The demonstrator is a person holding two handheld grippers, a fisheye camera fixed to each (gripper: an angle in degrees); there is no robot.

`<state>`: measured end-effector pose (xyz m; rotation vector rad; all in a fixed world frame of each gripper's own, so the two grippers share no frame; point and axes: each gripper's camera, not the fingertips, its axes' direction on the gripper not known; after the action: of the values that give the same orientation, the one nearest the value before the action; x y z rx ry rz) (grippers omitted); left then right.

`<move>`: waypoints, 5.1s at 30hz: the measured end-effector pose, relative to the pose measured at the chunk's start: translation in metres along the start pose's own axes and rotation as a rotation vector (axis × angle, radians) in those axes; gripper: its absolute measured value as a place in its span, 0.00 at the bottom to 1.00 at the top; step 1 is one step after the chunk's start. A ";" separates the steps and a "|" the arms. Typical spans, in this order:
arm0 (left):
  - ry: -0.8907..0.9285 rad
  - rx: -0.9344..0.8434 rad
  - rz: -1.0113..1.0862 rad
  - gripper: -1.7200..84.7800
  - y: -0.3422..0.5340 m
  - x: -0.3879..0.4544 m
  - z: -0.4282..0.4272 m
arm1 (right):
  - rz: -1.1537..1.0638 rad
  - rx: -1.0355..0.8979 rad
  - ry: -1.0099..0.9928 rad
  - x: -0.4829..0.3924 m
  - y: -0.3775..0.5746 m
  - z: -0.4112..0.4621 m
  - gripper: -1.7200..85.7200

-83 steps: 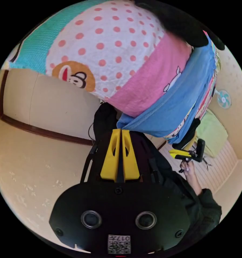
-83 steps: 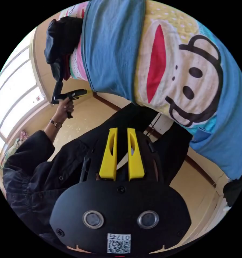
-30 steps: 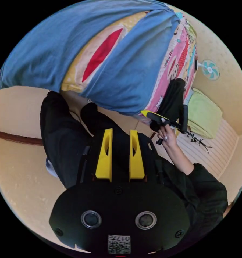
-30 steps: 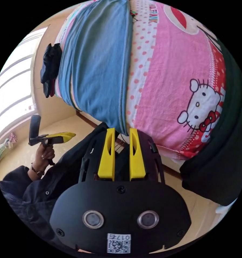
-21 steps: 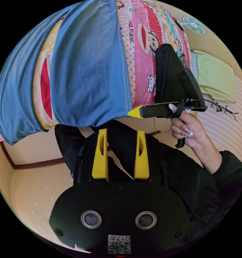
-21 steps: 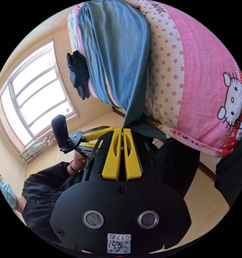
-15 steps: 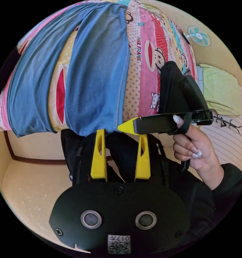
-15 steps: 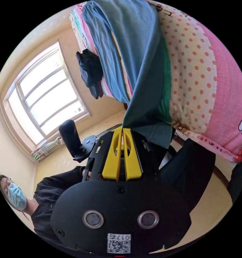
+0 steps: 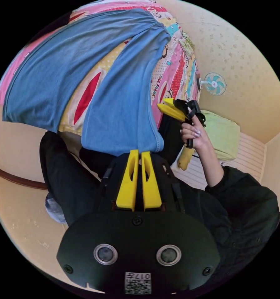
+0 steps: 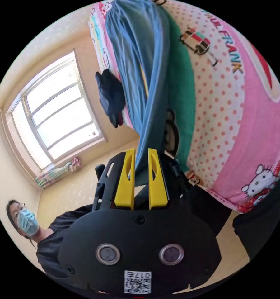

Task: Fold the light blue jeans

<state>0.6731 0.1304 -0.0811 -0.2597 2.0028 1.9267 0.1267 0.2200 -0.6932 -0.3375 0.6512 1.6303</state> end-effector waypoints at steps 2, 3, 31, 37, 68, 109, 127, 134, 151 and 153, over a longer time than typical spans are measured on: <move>0.074 0.009 0.005 0.01 0.004 -0.002 -0.021 | -0.013 0.118 0.044 -0.014 -0.034 -0.022 0.12; 0.096 0.008 0.002 0.01 0.005 -0.003 -0.026 | -0.021 0.203 0.133 -0.027 -0.056 -0.033 0.13; 1.189 0.286 -0.605 0.01 0.014 -0.166 -0.213 | -0.224 0.541 0.598 -0.274 -0.320 0.184 0.06; 1.105 0.300 -0.663 0.01 0.007 -0.201 -0.246 | -0.196 0.443 0.630 -0.250 -0.351 0.253 0.11; -0.654 -0.392 0.415 0.09 -0.118 -0.065 -0.232 | -0.031 0.003 0.454 -0.042 -0.046 0.326 0.12; 0.038 -0.353 0.496 0.03 0.032 -0.016 -0.369 | 0.673 0.092 -0.511 0.123 -0.038 0.298 0.16; -0.588 -0.439 0.547 0.05 0.021 -0.061 -0.299 | 0.315 -0.115 0.034 0.077 -0.005 0.313 0.06; -0.740 -0.430 0.354 0.06 -0.011 -0.078 -0.275 | 0.560 -0.134 0.194 0.068 0.003 0.343 0.07; 0.216 -0.121 -0.506 0.14 0.006 -0.238 -0.383 | 0.229 0.092 0.444 -0.094 -0.097 0.254 0.10; 0.166 -0.057 -0.459 0.13 0.005 -0.226 -0.392 | 0.175 0.123 0.449 -0.120 -0.117 0.254 0.10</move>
<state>0.8322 -0.2831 0.0129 -0.8388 1.7838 1.7093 0.2985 0.2786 -0.4488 -0.5773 1.1418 1.6831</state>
